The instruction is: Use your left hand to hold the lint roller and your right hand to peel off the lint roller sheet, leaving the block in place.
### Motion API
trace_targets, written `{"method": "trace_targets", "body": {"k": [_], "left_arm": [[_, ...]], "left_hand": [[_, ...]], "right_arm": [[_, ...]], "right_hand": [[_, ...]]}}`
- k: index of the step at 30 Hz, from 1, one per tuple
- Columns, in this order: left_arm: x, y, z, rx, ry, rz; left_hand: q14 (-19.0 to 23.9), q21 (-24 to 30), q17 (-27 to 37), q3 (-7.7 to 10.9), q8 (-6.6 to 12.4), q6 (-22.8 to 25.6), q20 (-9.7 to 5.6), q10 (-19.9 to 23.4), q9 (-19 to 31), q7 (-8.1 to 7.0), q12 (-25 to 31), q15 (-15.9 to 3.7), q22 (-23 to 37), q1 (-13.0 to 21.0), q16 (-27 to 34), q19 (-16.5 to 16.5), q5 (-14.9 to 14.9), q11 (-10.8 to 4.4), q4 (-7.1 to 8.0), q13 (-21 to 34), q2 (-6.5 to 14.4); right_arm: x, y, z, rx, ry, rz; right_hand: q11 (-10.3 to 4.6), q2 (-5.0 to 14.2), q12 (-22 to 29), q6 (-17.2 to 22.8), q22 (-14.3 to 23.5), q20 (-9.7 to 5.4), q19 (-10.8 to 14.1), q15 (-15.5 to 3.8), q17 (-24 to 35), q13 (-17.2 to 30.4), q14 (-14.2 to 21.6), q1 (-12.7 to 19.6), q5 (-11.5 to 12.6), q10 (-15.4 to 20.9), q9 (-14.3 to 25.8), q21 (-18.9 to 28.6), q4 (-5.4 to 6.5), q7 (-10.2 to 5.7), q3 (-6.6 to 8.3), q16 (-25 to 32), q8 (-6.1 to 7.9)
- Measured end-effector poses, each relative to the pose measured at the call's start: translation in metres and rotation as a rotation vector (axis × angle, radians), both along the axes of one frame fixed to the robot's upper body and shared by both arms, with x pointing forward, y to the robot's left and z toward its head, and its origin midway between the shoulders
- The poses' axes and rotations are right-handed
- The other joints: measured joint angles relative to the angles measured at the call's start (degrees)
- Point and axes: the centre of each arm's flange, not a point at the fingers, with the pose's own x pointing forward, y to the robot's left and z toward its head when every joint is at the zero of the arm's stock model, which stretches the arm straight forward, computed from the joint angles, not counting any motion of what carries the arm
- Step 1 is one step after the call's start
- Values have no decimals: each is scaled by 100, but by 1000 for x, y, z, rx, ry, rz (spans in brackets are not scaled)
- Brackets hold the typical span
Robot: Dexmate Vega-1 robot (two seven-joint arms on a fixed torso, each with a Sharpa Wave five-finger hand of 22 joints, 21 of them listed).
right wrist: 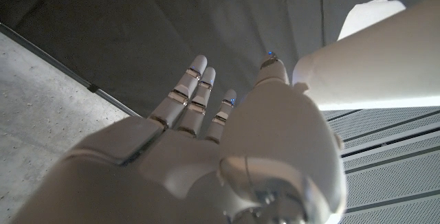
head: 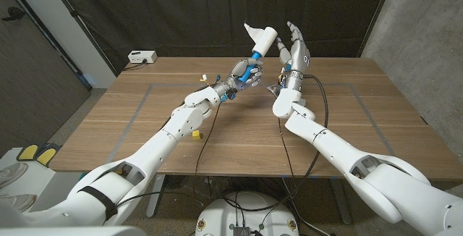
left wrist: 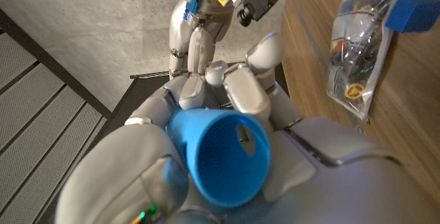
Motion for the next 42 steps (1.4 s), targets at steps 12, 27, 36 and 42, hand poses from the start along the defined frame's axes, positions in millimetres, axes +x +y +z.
{"method": "trace_targets", "body": {"k": [12,27,36,42], "left_arm": [[-22,14,13,65,-99,332],[-42,22,24,244,-171,687],[-54,17,36,413,-253,923],[-59,17,41,519,-281,1064]], "left_hand": [[1,0,17,99,-15,0,-37,0,-169,0,0,0,-17,0,16,-17,0,0,-84,2,0],[0,0,24,76,24,0,-70,0,-73,0,0,2,69,0,24,-157,-69,0,-49,28,0],[0,0,28,36,24,0,-70,0,-72,0,0,3,97,0,23,-157,-117,0,-8,28,0],[0,0,42,29,24,0,-86,0,-72,0,0,3,97,0,0,-173,-117,0,-1,27,0]], "right_arm": [[-11,-4,-2,21,-30,0],[-22,-6,-4,18,-42,-8],[-31,1,2,-24,-30,12],[-36,4,9,-90,20,39]], "right_hand": [[61,-173,-28,38,-17,207,-2,-12,0,0,-13,-655,-283,61,0,0,374,44,-143,-36,-34],[123,-196,-50,145,-26,270,-66,-9,-1,1,-16,-924,-372,123,-1,0,534,145,-177,-83,-34],[219,-306,-50,338,-25,393,-190,-13,-1,16,-127,-1449,-537,176,-1,0,759,191,-334,-115,-33],[165,-415,-11,826,-25,547,-344,-20,-2,15,-209,-2066,-645,469,-1,0,977,223,-525,-157,73]]}}
